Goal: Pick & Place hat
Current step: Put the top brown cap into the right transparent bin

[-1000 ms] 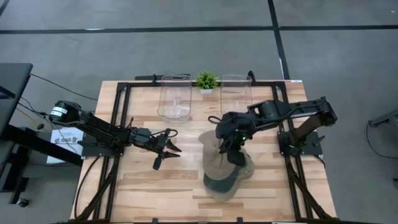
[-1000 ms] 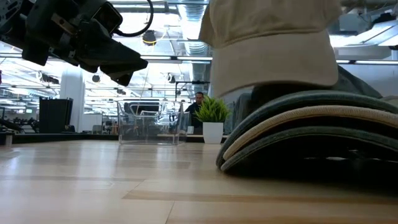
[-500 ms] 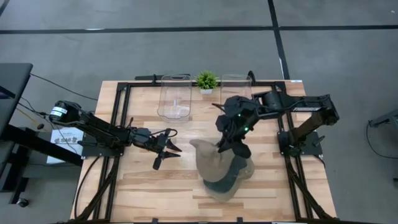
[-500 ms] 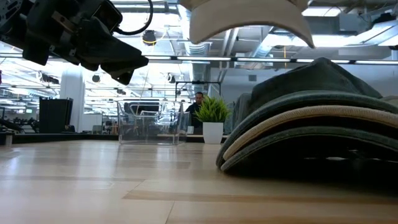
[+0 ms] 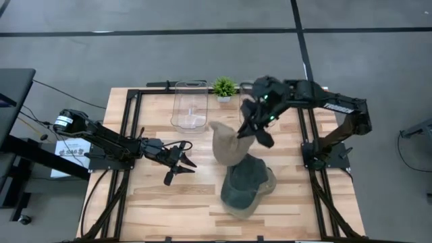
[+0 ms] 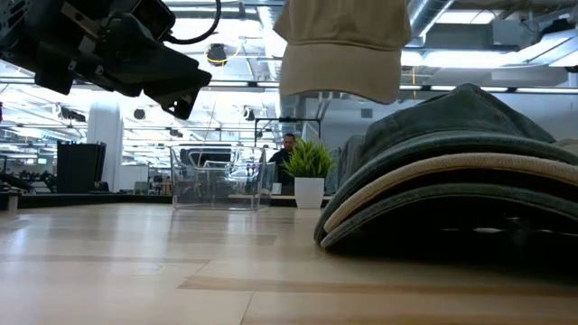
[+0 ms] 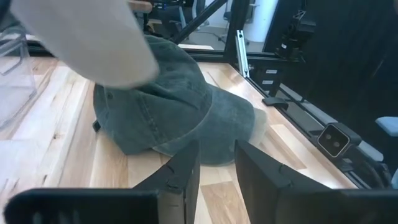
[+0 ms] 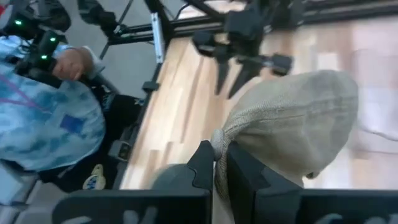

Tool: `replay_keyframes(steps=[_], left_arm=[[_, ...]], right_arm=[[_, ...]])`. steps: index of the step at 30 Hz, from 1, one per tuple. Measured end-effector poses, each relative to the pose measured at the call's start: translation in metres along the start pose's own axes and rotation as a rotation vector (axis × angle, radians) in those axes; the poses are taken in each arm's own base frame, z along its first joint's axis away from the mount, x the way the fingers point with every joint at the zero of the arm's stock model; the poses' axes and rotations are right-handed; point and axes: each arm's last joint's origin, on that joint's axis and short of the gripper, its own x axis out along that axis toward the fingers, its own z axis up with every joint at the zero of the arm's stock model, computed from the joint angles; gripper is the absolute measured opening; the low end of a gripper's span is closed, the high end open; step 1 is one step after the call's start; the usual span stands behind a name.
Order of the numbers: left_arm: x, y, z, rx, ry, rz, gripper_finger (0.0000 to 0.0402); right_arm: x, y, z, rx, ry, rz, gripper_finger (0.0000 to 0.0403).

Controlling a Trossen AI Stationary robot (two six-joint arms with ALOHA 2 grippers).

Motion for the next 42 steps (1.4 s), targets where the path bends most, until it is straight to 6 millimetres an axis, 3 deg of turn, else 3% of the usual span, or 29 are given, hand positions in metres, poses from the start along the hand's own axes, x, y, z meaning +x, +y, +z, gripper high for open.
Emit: replay_keyframes(steps=[7, 15, 26, 34, 42], left_arm=[[0.000, 0.000, 0.000, -0.016, -0.002, 0.000, 0.0097], [0.000, 0.000, 0.002, 0.000, -0.020, 0.000, 0.0097], [-0.003, 0.012, 0.012, 0.080, -0.122, 0.053, 0.0097], [-0.008, 0.033, 0.018, 0.080, -0.174, 0.148, 0.0097], [-0.017, 0.058, 0.020, 0.068, -0.182, 0.267, 0.0097]], right_arm=[[-0.039, -0.012, -0.006, -0.102, -0.064, -0.089, 0.0010], [-0.070, -0.027, -0.017, -0.196, -0.072, -0.194, 0.0010], [-0.101, -0.083, -0.034, -0.320, -0.004, -0.392, 0.0010], [-0.124, -0.128, -0.055, -0.296, 0.070, -0.504, 0.0010], [-0.144, -0.155, -0.073, -0.271, 0.123, -0.585, 0.0010]])
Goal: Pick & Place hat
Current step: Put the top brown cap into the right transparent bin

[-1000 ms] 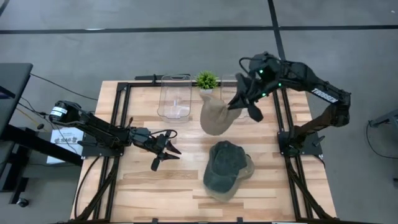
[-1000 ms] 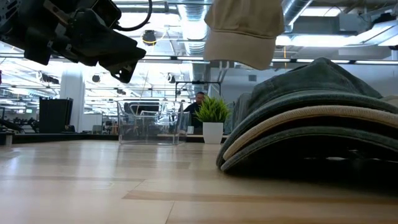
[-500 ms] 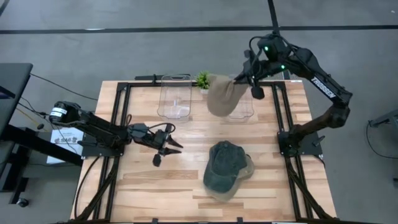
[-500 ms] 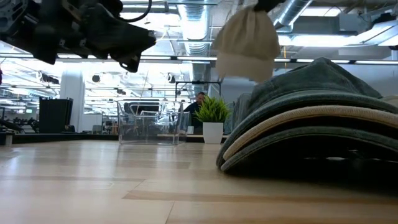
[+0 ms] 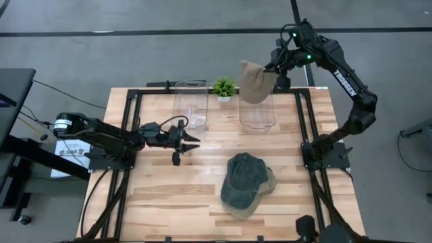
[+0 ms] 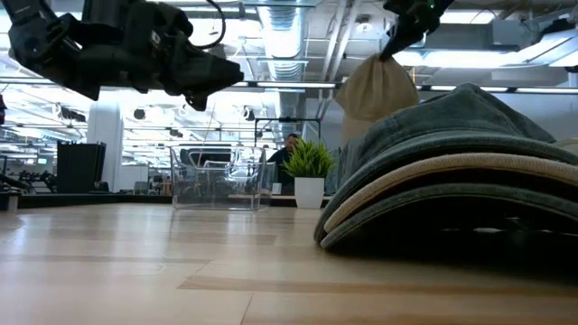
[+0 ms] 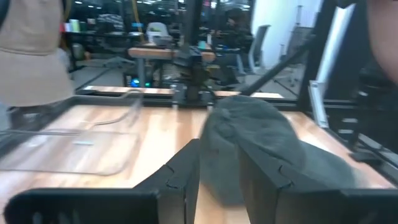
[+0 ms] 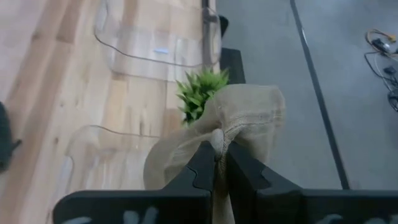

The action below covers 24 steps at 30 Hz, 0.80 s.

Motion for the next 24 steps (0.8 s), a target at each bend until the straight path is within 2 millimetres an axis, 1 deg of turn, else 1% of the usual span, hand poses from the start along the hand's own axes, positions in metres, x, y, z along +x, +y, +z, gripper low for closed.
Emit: replay_keyframes(steps=[5, 13, 16, 20, 22, 24], left_arm=[[-0.002, 0.012, 0.000, -0.001, -0.002, 0.053, 0.0097], [-0.004, 0.024, 0.001, 0.000, -0.007, 0.107, 0.0097], [-0.002, 0.029, 0.006, 0.004, -0.029, 0.129, 0.0097], [-0.001, 0.036, 0.011, 0.007, -0.046, 0.156, 0.0097], [-0.001, 0.039, 0.012, 0.018, -0.048, 0.166, 0.0097], [-0.002, 0.040, 0.012, 0.037, -0.046, 0.174, 0.0097]], right_arm=[[-0.002, -0.005, -0.007, -0.017, 0.025, -0.027, 0.0010], [-0.002, -0.007, -0.006, -0.092, 0.022, -0.043, 0.0010], [-0.003, -0.008, -0.005, -0.119, 0.013, -0.058, 0.0010], [-0.004, -0.009, -0.010, -0.123, 0.036, -0.044, 0.0010], [-0.001, -0.011, -0.014, -0.117, 0.045, -0.035, 0.0010], [0.009, -0.014, -0.023, -0.096, 0.055, -0.010, 0.0010]])
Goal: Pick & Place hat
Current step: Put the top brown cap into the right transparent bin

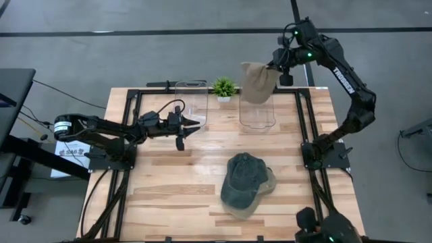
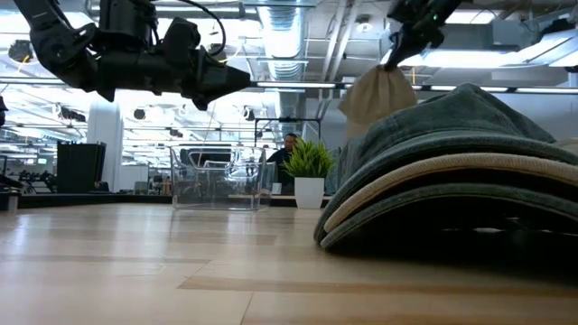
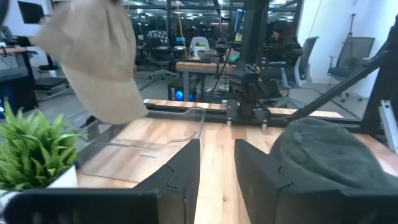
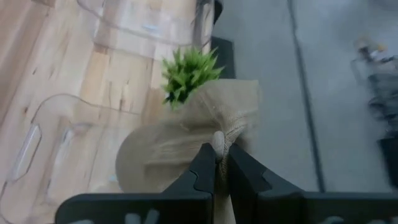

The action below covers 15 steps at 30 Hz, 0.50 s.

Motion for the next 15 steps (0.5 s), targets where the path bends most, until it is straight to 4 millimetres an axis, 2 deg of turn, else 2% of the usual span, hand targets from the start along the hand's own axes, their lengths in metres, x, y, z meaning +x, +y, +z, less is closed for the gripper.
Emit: replay_keyframes(steps=[7, 15], left_arm=[[0.000, 0.003, 0.000, 0.004, 0.000, 0.013, 0.0097], [0.000, 0.003, 0.000, 0.004, 0.000, 0.012, 0.0097]], right_arm=[[0.048, -0.019, -0.030, 0.082, 0.071, 0.097, 0.0010], [0.083, -0.028, -0.048, 0.121, 0.118, 0.174, 0.0010]])
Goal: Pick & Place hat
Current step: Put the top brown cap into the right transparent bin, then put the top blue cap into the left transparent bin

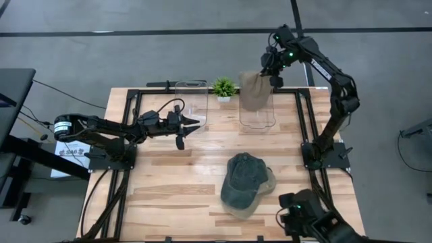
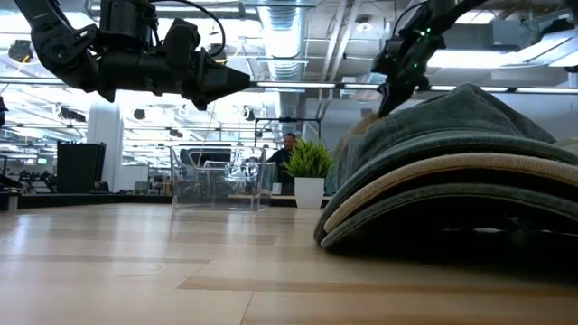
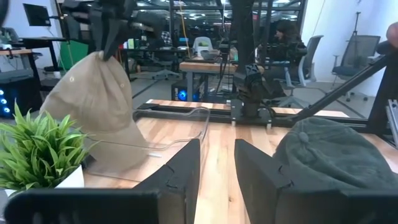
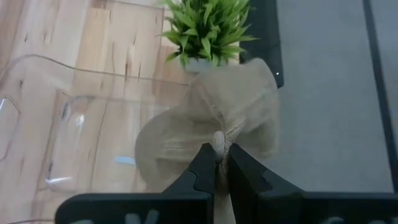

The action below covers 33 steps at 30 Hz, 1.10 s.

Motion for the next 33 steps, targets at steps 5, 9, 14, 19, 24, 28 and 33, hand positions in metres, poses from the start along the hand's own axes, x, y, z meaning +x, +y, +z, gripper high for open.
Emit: replay_keyframes(steps=[5, 9, 14, 19, 24, 28, 33], left_arm=[[0.0000, 0.0000, 0.0000, 0.000, 0.000, 0.000, 0.0097], [0.0000, 0.0000, 0.0000, 0.000, 0.000, 0.000, 0.0097], [0.0000, 0.0000, 0.0000, 0.000, 0.000, 0.000, 0.0097], [0.0000, 0.0000, 0.0000, 0.000, 0.000, 0.000, 0.0097], [0.0000, 0.0000, -0.0001, 0.000, 0.001, 0.000, 0.0097], [0.0000, 0.0000, -0.0001, 0.000, 0.001, 0.000, 0.0097], [0.0000, 0.0000, -0.0001, 0.000, 0.001, 0.000, 0.0097]], right_arm=[[0.0084, -0.0017, 0.0016, -0.024, 0.028, -0.002, 0.0014], [0.0105, -0.0008, 0.0043, -0.046, 0.055, -0.016, 0.0024], [0.0118, 0.0000, 0.0067, -0.019, 0.061, -0.022, 0.0027], [0.0118, 0.0003, 0.0071, 0.057, 0.046, -0.015, 0.0031], [0.0117, 0.0006, 0.0070, 0.129, 0.049, -0.015, 0.0056], [0.0117, 0.0018, 0.0067, 0.157, 0.045, 0.001, 0.0092], [0.0117, 0.0024, 0.0066, 0.187, 0.044, 0.008, 0.0149]])
